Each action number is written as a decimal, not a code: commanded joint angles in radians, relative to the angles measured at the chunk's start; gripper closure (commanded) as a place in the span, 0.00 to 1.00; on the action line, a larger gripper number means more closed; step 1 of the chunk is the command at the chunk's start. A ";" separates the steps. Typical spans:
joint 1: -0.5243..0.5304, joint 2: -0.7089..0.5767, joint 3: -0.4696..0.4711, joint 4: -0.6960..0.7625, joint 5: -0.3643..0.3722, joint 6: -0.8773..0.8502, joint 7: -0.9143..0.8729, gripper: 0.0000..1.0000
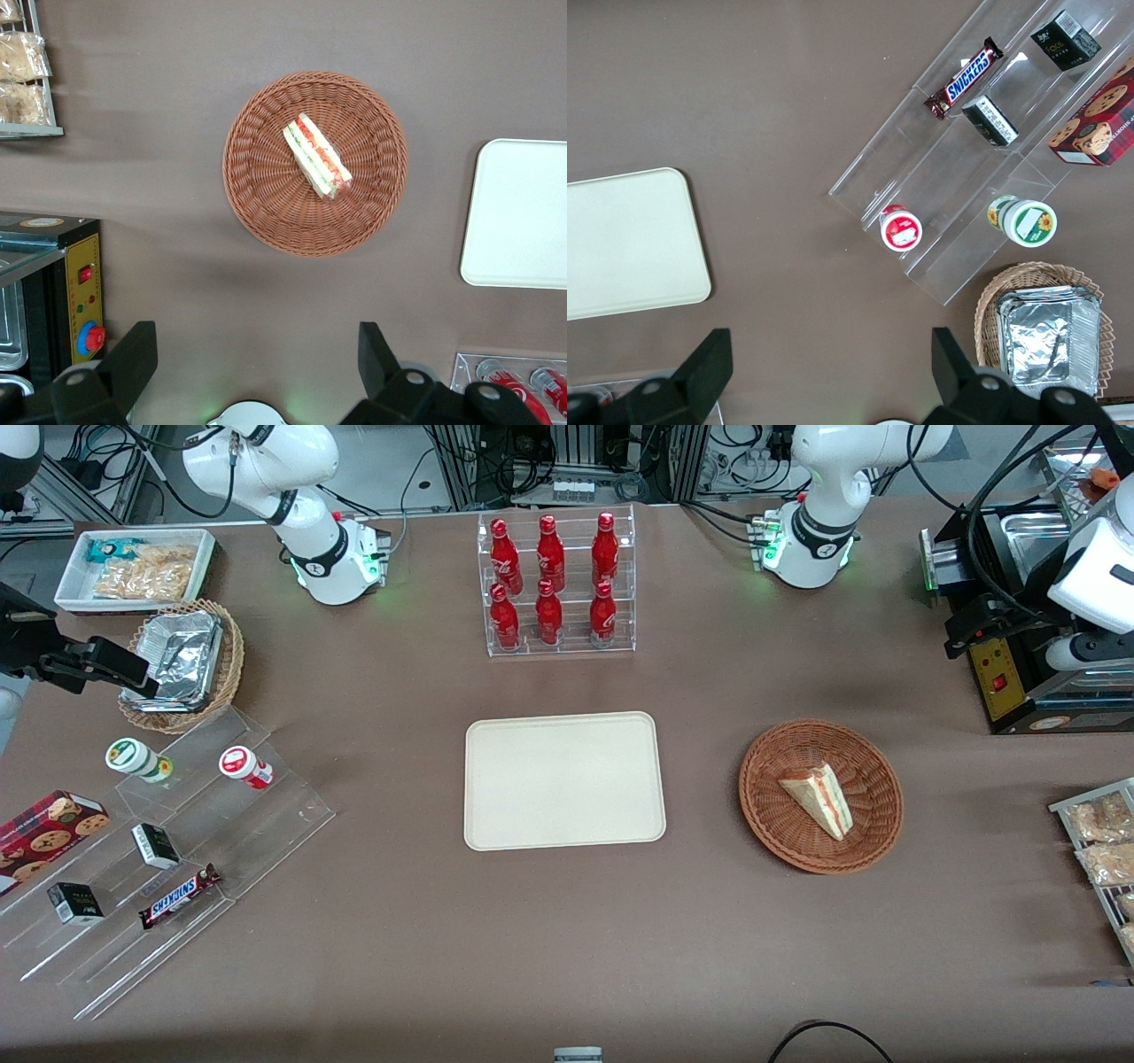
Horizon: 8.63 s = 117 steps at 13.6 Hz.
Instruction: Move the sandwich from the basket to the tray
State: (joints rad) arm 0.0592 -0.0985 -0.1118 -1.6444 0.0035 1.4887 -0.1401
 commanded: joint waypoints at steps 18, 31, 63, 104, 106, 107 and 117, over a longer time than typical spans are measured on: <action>-0.007 0.173 -0.111 -0.557 0.036 0.881 -0.705 0.00; -0.006 0.365 -0.111 -0.565 0.036 0.985 -0.748 0.00; -0.713 0.680 -0.114 0.172 0.020 0.602 -0.866 0.92; -0.073 0.057 -0.106 -0.025 0.084 -0.030 -0.286 0.00; -0.030 0.037 -0.106 -0.023 0.085 -0.047 -0.231 0.00; -0.015 0.037 -0.106 -0.006 0.085 -0.064 -0.224 0.00; 0.039 0.055 -0.017 0.110 -0.043 -0.125 0.109 0.00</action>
State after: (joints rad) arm 0.1031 -0.0507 -0.1326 -1.5743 -0.0315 1.3728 -0.0426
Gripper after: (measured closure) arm 0.000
